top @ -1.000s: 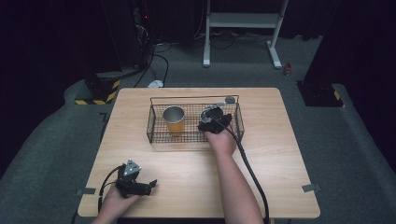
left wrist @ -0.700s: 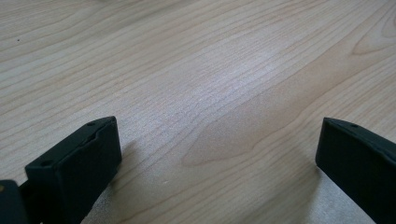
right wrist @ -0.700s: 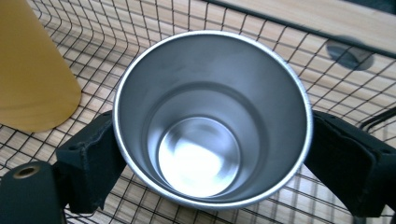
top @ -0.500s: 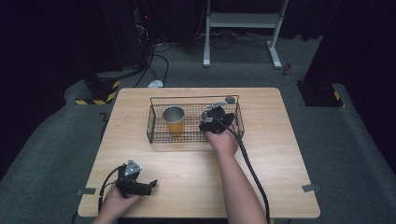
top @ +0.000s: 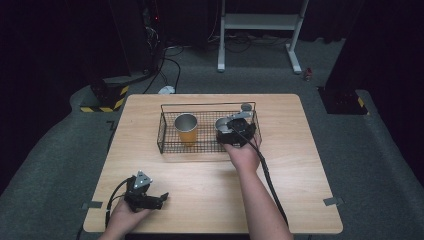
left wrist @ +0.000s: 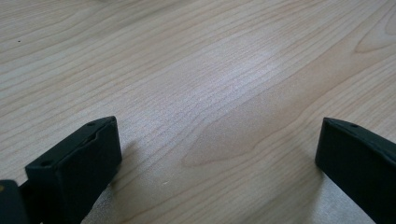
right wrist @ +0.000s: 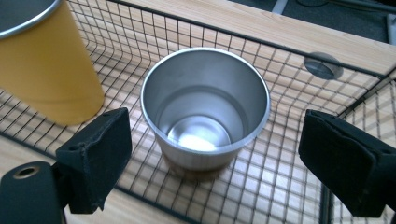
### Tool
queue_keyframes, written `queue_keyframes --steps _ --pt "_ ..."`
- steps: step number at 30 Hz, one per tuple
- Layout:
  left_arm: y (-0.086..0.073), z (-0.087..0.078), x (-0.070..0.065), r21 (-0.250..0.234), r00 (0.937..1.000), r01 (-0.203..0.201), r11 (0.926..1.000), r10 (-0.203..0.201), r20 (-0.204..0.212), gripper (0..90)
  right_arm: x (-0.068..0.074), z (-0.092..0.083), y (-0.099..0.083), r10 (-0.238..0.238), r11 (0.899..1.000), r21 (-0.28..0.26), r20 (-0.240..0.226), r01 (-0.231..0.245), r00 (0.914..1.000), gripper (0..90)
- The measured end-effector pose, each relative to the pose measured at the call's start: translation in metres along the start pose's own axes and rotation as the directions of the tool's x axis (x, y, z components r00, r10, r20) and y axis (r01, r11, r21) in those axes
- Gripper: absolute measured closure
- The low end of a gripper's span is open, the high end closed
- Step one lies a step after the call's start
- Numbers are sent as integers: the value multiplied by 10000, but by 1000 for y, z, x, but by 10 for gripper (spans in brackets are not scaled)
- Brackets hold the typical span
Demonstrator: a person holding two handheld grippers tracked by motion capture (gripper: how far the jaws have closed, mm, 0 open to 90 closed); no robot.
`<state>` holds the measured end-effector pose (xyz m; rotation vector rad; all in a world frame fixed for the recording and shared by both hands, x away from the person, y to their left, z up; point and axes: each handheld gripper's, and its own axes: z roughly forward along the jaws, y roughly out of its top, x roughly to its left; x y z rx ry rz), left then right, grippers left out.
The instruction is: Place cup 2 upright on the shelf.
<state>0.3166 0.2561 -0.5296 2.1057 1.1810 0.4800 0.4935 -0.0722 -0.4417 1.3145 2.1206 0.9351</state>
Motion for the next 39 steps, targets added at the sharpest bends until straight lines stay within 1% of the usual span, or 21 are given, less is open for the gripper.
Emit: queue_keyframes --steps 2,4,6,8,16,20,24,29,31,33,34,37,39 --pt "0 0 0 40 9999 -162 9999 163 -58 7 -3 -8 -7 -10 9999 -157 -55 9 10000 99" --pt "0 0 0 37 9999 -160 9999 160 -60 7 -4 -15 -13 24 9997 -244 -99 -26 9999 99" --pt "0 0 0 21 9999 -156 9999 156 -69 7 -7 -22 -20 -62 9994 -349 -169 56 9998 99" --pt "0 0 0 18 9998 -154 9999 154 -80 7 -9 -29 -28 -52 9987 -514 -147 44 9999 100" --pt "0 0 0 -1 9999 -125 9999 125 -86 7 -20 -54 -58 -50 9973 -733 -236 33 9997 100" --pt "0 0 0 -3 9999 -113 9999 113 -96 6 -25 -65 -77 -60 9970 -772 -106 52 9999 101" --pt "0 0 0 -6 9998 -131 9999 131 -131 6 -27 -70 -93 -105 9981 -602 -48 102 9999 102" --pt "0 0 -1 -22 9999 -76 10000 76 -99 6 -27 -75 -119 -218 9990 -399 118 222 9997 104" --pt "0 0 -1 -20 9999 -96 10000 96 -96 6 -26 -76 -128 -214 9996 -191 117 216 9997 105" --pt "-1 0 -1 -29 9999 -72 10000 72 -83 6 -26 -76 -139 -360 9994 15 267 360 9990 105" --pt "-1 0 -1 -30 9999 -67 10000 66 -85 6 -25 -76 -147 -424 9991 111 318 420 9986 105" --pt "-1 0 -1 -32 9999 -58 10000 58 -89 6 -24 -76 -159 -396 9986 377 356 383 9986 105" --pt "-1 0 -1 -32 9999 -61 10000 61 -90 6 -23 -75 -167 -485 9964 723 485 449 9976 108"
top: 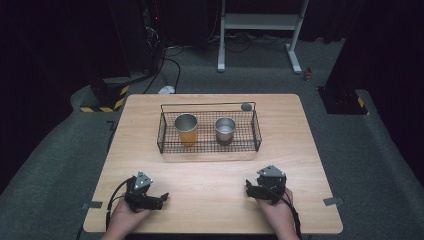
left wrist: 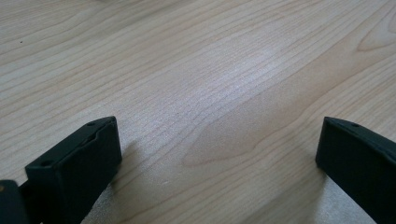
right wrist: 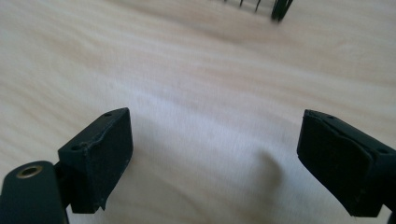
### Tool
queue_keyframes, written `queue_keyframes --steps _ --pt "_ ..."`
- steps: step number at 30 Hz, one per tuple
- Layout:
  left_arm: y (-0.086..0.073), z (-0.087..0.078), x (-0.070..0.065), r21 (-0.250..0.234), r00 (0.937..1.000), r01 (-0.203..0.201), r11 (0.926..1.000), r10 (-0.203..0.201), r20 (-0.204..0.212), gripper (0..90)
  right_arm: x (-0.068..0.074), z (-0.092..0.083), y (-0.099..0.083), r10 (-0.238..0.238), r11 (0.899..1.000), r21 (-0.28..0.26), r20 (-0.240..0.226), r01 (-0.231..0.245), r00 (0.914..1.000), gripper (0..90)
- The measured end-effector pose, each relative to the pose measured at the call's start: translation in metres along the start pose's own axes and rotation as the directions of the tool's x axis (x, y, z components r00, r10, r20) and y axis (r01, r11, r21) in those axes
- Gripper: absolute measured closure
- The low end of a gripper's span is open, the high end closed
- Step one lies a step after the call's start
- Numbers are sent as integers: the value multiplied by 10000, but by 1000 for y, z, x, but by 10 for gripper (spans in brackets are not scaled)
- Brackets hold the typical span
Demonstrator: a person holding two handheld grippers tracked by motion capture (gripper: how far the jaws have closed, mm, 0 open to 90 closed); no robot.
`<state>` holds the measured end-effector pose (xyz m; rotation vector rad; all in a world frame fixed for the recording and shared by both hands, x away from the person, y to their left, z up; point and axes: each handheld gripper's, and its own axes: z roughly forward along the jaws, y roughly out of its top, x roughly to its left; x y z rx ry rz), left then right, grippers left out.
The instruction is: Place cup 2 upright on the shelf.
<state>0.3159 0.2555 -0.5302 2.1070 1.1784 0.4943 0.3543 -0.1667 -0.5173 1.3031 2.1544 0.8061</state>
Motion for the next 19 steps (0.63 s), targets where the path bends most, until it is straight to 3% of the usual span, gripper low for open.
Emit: queue_keyframes --steps 1,4,9,19 --pt "0 0 0 -2 10000 2 10000 -2 0 6 1 1 -4 -34 9999 146 8 34 10000 104" --pt "0 0 0 -24 10000 39 10000 -39 2 6 -1 -1 -12 390 9992 -75 -203 -391 9990 105" --pt "-1 -1 0 -36 10000 61 10000 -61 -47 7 -5 -2 -14 814 9967 113 -484 -809 9955 115" --pt "-1 0 0 -99 9999 148 9998 -148 -67 7 1 -2 -13 1005 9949 124 -285 -1002 9945 115"
